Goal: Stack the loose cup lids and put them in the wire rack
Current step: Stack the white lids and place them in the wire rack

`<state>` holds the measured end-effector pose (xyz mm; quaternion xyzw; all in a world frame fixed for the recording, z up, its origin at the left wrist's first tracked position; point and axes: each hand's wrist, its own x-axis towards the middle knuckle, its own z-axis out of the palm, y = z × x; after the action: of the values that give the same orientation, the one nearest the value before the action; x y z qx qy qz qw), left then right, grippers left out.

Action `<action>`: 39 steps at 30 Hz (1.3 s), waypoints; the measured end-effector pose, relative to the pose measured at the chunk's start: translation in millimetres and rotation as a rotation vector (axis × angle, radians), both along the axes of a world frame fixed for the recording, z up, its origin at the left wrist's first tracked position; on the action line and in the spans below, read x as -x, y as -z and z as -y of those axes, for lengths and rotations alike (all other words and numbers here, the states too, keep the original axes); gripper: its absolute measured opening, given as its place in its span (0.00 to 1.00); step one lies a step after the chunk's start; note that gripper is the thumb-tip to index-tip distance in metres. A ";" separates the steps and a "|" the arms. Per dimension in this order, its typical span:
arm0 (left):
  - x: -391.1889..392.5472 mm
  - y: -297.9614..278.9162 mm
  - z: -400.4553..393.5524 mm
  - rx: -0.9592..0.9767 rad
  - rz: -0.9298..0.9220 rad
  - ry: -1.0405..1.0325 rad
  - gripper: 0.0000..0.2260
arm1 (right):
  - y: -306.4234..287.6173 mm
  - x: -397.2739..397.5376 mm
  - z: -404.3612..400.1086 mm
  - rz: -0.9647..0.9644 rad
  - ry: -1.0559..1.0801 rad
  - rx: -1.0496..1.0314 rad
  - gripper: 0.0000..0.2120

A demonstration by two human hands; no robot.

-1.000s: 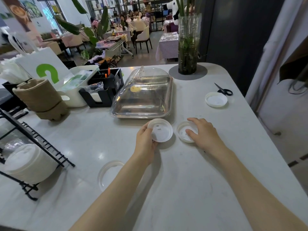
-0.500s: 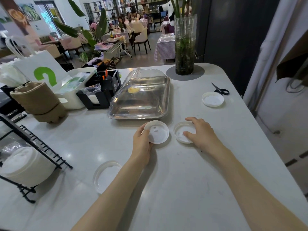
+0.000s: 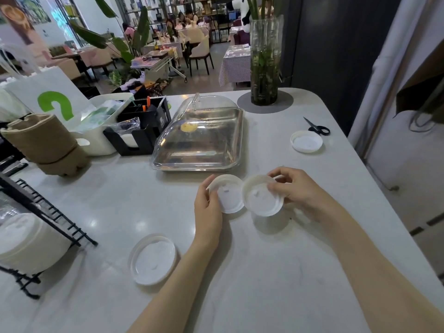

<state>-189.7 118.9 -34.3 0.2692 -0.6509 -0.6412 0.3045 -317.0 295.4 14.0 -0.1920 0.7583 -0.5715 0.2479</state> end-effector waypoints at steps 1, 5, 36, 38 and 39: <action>0.1 0.4 0.6 0.002 -0.014 -0.001 0.16 | 0.9 -2.3 3.7 0.009 -0.003 0.011 0.06; -0.1 1.3 1.7 -0.022 -0.044 0.023 0.14 | 9.8 -13.2 21.9 -0.070 0.052 -0.003 0.05; -5.5 2.0 2.1 0.078 -0.115 0.136 0.10 | 22.8 -37.1 44.3 -0.425 -0.055 -0.025 0.09; -5.2 1.6 1.7 0.048 -0.120 0.155 0.10 | 22.3 -36.4 44.2 -0.425 -0.023 0.002 0.09; -5.0 0.7 1.1 0.027 -0.121 0.176 0.11 | 22.1 -35.5 44.2 -0.406 0.016 0.024 0.08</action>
<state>-184.6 117.8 -35.1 0.1677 -0.6612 -0.6716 0.2893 -281.5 251.2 -8.1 -0.3004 0.7873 -0.5321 0.0829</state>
